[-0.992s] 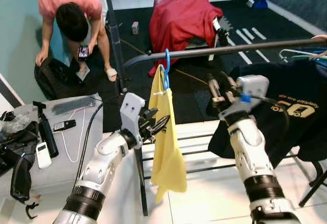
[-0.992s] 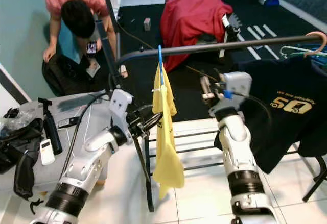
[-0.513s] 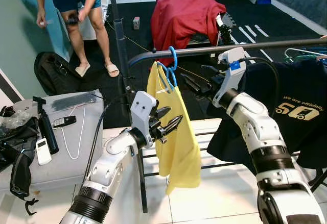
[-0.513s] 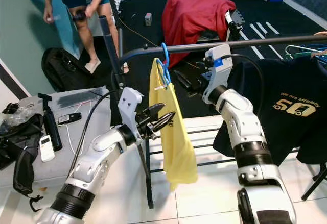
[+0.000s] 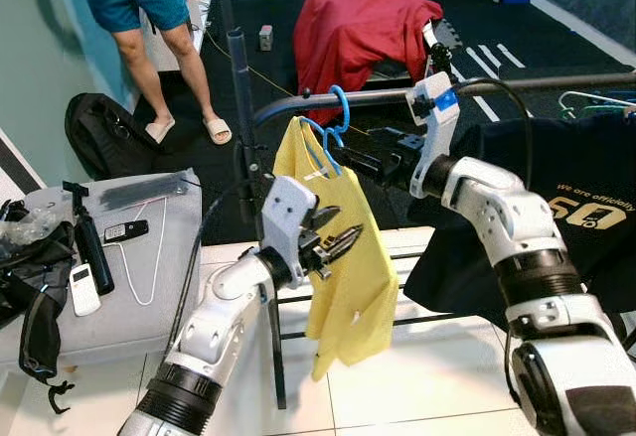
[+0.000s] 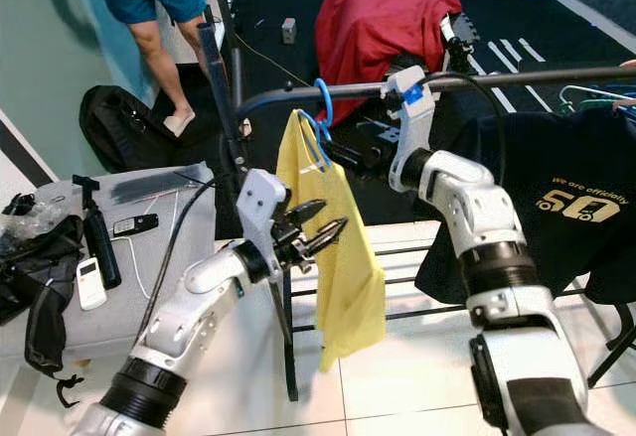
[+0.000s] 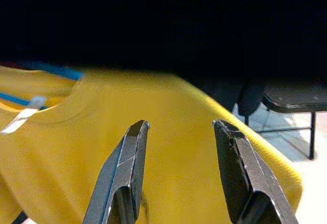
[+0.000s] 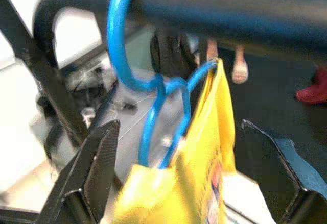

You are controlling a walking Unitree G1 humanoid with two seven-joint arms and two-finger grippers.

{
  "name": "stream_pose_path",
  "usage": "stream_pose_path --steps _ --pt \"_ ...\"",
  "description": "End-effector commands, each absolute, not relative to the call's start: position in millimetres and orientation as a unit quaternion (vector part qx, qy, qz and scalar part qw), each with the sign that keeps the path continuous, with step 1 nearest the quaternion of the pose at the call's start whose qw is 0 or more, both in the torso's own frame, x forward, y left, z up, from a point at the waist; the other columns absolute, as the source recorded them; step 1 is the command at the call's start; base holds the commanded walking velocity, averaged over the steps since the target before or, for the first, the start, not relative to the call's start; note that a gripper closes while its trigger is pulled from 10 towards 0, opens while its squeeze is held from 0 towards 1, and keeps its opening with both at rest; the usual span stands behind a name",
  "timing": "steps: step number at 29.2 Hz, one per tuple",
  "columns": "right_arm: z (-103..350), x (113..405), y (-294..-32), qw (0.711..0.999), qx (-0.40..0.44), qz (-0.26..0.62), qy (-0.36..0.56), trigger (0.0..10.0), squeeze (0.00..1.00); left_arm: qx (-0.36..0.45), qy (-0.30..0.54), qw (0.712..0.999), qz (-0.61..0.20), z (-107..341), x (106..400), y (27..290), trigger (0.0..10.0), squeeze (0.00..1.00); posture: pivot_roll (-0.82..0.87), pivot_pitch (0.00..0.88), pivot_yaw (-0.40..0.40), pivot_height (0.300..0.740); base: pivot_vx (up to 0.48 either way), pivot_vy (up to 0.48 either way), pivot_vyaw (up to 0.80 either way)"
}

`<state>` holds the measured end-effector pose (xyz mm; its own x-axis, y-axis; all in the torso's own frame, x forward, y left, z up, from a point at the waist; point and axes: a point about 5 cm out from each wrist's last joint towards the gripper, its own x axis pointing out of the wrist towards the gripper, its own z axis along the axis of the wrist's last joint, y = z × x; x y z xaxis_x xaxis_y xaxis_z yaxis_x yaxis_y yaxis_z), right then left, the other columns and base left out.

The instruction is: Hang hanger

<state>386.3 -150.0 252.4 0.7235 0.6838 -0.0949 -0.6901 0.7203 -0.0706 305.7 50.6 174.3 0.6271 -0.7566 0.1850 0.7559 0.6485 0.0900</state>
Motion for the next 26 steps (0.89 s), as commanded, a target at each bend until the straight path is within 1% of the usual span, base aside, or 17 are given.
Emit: stream_pose_path --steps 1,6,12,16,22,26 --pt "245 392 -153 0.923 -0.088 0.369 0.071 10.0 0.00 0.027 -0.111 0.890 -0.441 181 302 42 10.0 0.00 -0.11 0.129 -0.004 0.740 0.000 0.000 0.00" --pt "247 400 -157 0.924 -0.107 0.351 0.105 10.0 0.00 0.045 -0.116 0.882 -0.454 183 297 32 10.0 0.00 -0.11 0.125 -0.024 0.740 0.000 0.000 0.00" --pt "246 401 -158 0.922 -0.104 0.355 0.114 10.0 0.00 0.047 -0.118 0.880 -0.458 183 295 29 10.0 0.00 -0.11 0.121 -0.024 0.740 0.000 0.000 0.00" --pt "247 401 -155 0.914 -0.097 0.377 0.117 10.0 0.00 0.050 -0.121 0.875 -0.466 184 293 24 10.0 0.00 -0.11 0.115 -0.022 0.740 0.000 0.000 0.00" --pt "259 401 -143 0.892 -0.112 0.431 0.071 10.0 0.00 0.058 -0.122 0.869 -0.475 185 290 19 10.0 0.00 -0.10 0.111 -0.012 0.740 0.000 0.000 0.00" --pt "262 401 -141 0.882 -0.123 0.450 0.063 10.0 0.00 0.060 -0.121 0.869 -0.476 185 290 20 10.0 0.00 -0.10 0.112 -0.012 0.740 0.000 0.000 0.00"
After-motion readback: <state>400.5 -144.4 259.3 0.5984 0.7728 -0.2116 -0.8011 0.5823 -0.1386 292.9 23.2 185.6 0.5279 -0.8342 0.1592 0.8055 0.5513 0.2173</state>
